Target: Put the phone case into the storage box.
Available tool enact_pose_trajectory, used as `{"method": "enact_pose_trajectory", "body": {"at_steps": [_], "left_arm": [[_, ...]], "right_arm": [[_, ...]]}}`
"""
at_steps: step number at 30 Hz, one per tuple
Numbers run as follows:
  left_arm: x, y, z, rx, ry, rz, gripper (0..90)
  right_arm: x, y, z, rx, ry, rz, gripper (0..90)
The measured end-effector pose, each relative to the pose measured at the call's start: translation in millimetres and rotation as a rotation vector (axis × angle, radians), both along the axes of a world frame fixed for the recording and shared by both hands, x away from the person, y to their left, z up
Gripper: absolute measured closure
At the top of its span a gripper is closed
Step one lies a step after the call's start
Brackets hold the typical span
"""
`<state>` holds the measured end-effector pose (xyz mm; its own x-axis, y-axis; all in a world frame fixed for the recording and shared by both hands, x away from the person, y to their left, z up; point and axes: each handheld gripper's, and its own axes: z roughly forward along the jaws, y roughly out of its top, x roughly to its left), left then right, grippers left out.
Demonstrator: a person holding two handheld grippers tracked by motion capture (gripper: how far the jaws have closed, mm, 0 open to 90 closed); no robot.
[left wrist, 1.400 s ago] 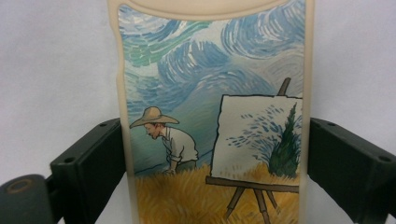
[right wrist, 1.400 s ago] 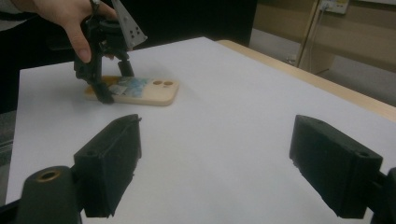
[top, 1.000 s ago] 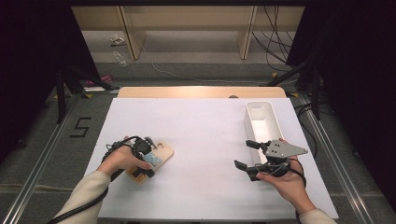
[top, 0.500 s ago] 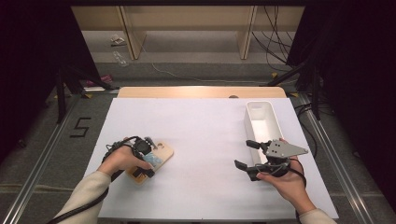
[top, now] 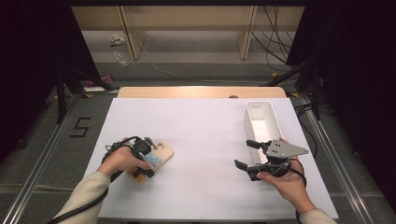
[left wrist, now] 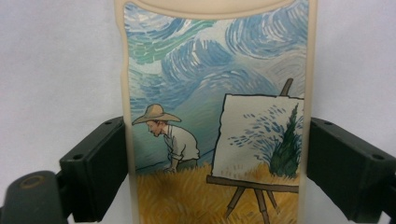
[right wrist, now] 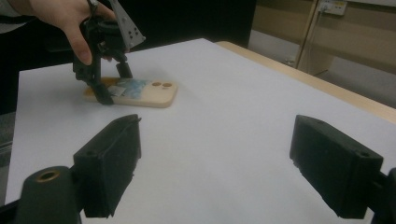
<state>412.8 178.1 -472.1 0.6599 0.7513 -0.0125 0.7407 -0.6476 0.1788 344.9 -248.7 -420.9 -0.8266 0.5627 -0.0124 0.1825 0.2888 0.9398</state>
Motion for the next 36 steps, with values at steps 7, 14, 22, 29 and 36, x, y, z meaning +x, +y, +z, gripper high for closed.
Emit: {"method": "enact_pose_trajectory", "body": {"at_steps": [7, 14, 22, 29, 36], "left_arm": [[-0.8, 1.8, 2.1, 0.005, -0.018, 0.005, 11.2], [-2.5, 2.5, 5.2, 0.002, -0.037, 0.008, 11.2], [-6.1, 0.7, 11.8, -0.024, -0.071, 0.01, 11.2], [-9.6, -0.5, 16.7, -0.048, -0.109, 0.018, 11.2], [-11.6, -0.4, 22.9, -0.075, -0.16, 0.02, 11.2]], "right_arm": [[0.1, -0.1, 0.0, 0.0, 0.0, -0.001, 17.4], [0.0, 0.1, -0.2, 0.002, 0.002, -0.001, 17.4], [0.1, -0.1, -0.2, 0.003, 0.001, -0.001, 17.4], [0.1, 0.0, -0.1, 0.003, 0.001, 0.0, 17.4], [-0.1, -0.2, 0.2, 0.001, -0.001, -0.002, 17.4]]}}
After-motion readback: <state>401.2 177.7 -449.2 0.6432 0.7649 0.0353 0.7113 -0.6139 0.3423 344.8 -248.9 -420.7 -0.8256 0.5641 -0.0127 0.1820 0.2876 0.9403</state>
